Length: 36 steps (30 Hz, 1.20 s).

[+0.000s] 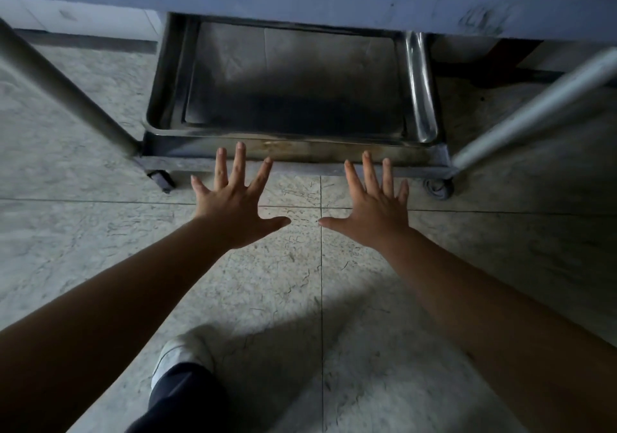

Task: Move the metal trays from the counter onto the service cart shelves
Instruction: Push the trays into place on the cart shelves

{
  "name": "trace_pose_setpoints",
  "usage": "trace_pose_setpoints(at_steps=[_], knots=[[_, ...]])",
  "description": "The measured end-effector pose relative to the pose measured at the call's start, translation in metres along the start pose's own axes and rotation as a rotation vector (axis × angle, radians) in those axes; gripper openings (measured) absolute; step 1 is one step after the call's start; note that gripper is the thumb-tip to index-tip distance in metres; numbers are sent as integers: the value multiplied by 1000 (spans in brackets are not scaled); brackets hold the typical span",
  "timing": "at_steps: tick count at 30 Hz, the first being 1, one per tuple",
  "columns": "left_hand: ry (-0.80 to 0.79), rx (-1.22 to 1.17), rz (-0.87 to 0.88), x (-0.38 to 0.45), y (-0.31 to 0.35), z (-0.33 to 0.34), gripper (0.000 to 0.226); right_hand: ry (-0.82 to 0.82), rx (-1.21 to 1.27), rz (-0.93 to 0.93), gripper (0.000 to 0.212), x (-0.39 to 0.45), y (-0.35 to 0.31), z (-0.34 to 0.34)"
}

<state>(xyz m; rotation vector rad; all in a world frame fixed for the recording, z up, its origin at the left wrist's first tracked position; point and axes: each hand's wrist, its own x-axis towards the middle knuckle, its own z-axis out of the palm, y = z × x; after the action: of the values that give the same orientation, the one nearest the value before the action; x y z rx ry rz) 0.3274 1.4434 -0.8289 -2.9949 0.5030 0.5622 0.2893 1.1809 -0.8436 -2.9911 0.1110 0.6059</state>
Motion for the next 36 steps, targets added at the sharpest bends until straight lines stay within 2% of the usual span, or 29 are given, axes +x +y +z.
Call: trace_pose_setpoints(at_steps=[7, 17, 21, 25, 31, 36], knots=[[-14, -2, -14, -103, 12, -129, 108, -45, 18, -29, 123, -105, -23, -109], [-53, -11, -10, -277, 55, -377, 108, -20, 57, -137, 114, -286, -50, -360], [40, -61, -49, -335, 72, -479, 108, 23, 54, -161, 115, -344, -58, -467], [171, -79, -23, -378, 62, -564, 106, 47, -7, -166, 117, -382, -71, -554], [214, -37, 48, -398, 19, -640, 107, 189, -19, -126, 114, -403, -100, -620], [263, 32, 153, -385, -6, -659, 99, 252, -2, -75, 112, -396, -123, -640]])
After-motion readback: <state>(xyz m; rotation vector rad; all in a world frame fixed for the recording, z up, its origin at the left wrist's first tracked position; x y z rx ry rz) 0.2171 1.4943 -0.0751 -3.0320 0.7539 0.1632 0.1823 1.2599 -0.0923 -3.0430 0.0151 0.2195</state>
